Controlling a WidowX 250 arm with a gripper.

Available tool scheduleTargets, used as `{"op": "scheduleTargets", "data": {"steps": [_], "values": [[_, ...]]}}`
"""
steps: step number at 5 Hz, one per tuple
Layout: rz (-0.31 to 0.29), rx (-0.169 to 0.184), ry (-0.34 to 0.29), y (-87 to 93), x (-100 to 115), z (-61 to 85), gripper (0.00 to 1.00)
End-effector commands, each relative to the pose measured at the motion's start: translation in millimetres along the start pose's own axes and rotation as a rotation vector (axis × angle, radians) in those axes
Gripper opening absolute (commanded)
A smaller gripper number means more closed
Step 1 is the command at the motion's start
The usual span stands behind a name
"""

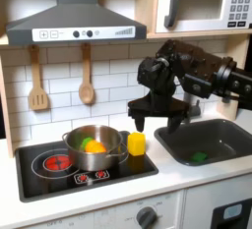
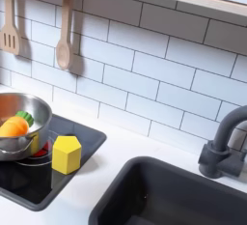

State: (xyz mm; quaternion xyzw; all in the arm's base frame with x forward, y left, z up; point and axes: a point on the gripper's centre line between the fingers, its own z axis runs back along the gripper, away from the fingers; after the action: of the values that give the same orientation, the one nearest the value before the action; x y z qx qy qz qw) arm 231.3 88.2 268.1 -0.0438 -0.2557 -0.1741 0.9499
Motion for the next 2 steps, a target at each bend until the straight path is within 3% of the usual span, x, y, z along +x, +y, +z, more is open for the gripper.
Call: {"op": "scheduleTargets", "data": {"steps": [1, 2], "values": [[-0.006, 0.093, 0.057, 2.4, 20, -17.4, 1.00], [0.064, 0.063, 0.088, -0.7, 36, -29.1, 1.00]]}}
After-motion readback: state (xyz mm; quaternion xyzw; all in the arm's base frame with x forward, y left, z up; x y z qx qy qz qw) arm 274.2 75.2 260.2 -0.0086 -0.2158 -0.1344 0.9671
